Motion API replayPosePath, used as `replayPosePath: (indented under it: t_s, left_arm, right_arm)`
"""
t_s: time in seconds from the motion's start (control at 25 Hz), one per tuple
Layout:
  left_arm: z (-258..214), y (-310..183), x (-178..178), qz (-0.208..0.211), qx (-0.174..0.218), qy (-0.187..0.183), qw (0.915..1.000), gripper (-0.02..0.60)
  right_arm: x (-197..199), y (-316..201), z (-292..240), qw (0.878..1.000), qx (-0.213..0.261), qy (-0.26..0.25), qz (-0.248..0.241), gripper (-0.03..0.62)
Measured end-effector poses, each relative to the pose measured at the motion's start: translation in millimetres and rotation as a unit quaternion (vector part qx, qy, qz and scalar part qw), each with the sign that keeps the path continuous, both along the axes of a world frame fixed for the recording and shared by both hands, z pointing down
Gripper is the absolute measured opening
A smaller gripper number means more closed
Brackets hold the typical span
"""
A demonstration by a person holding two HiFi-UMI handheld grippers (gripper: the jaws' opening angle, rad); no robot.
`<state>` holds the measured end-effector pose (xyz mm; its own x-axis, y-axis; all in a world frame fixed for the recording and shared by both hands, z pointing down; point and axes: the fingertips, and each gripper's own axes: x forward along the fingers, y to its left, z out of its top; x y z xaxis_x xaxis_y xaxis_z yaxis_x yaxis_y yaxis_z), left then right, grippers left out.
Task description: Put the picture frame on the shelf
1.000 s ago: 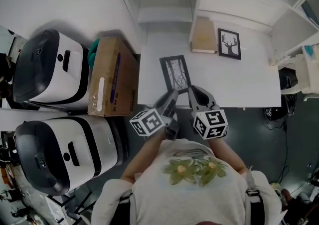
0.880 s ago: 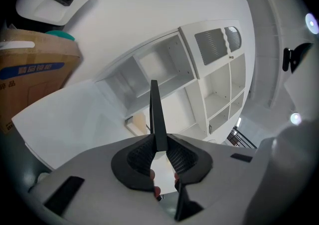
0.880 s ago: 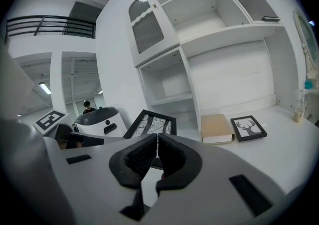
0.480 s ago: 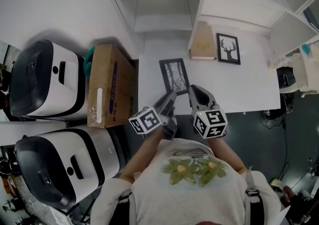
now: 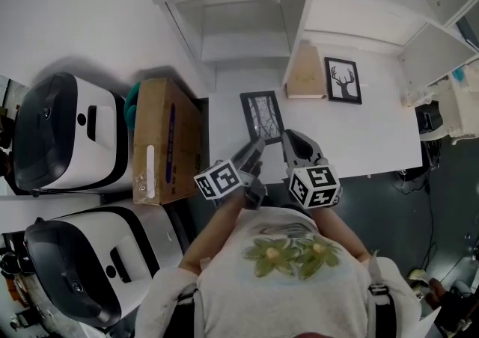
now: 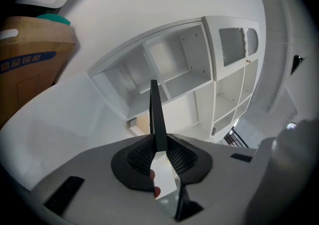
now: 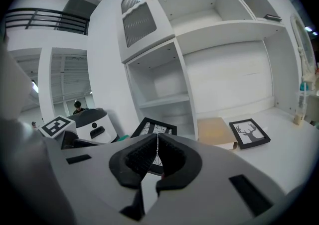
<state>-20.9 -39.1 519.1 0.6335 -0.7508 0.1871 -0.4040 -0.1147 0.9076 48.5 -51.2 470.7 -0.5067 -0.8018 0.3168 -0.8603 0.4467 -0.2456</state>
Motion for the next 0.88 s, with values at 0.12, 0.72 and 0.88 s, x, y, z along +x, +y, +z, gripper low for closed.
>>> replayPosePath:
  t_s: [0.12,0.72,0.88]
  left_arm:
    - [3.8,-6.1,-1.5,0.003,-0.004,0.002,1.0,0.087]
    - [21.1,-38.4,-6.0,0.024,-0.026,0.012,0.9993,0.087]
    - [25.8,-47.9,-3.3,0.033,-0.035,0.013,0.9987,0.087]
  right_arm:
    - [-1.5,-6.6,0.4,1.0,0.001,0.0,0.003,0.032]
    - [-15.5,-36.4,1.8,1.0,0.01,0.004,-0.003,0.032]
    - [-13.8,-48.1,2.4,1.0,0.009,-0.001,0.003,0.032]
